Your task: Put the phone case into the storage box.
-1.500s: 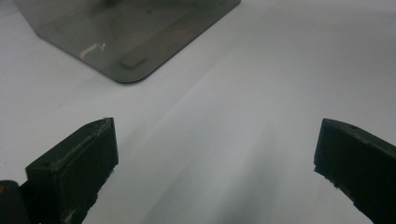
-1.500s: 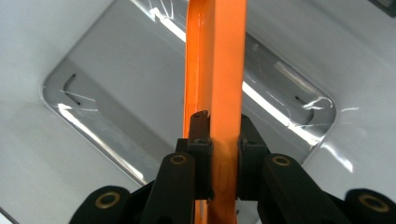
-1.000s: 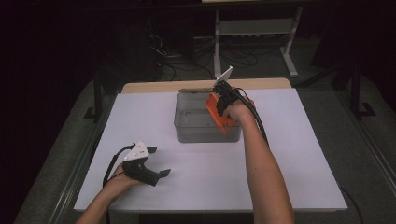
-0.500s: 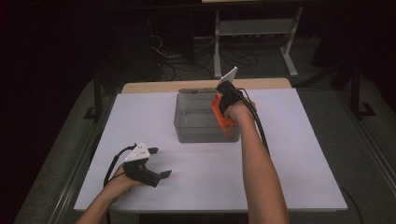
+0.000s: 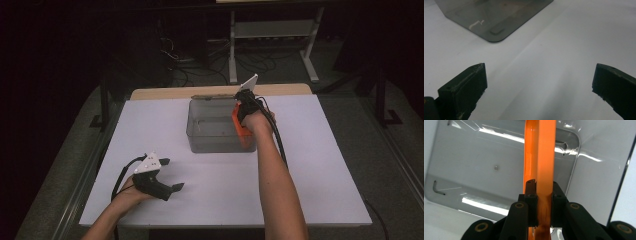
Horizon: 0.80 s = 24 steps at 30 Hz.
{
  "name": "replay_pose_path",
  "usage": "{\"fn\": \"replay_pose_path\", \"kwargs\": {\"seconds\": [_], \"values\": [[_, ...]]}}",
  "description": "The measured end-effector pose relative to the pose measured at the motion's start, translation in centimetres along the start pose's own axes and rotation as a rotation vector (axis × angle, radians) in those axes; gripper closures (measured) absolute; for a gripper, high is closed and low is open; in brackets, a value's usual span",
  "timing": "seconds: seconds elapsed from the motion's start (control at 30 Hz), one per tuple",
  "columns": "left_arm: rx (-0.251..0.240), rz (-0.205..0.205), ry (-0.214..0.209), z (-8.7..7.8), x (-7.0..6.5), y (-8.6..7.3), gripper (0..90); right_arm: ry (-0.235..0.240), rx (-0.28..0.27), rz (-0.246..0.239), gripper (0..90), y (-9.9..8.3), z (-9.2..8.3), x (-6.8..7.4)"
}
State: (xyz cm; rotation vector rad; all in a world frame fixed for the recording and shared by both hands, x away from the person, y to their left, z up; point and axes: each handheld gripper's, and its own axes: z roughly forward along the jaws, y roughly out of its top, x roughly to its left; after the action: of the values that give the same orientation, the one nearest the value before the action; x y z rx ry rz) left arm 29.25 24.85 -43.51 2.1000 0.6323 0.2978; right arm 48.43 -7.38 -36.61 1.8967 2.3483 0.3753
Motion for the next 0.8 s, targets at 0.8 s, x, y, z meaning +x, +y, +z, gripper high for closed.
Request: {"fn": "replay_pose_path", "kwargs": {"seconds": [0.8], "values": [[0.004, 0.002, -0.007, 0.14, -0.16, 0.01, 0.0, -0.036, 0.015, 0.070, 77.9, -0.01, 0.60, -0.17]]}}
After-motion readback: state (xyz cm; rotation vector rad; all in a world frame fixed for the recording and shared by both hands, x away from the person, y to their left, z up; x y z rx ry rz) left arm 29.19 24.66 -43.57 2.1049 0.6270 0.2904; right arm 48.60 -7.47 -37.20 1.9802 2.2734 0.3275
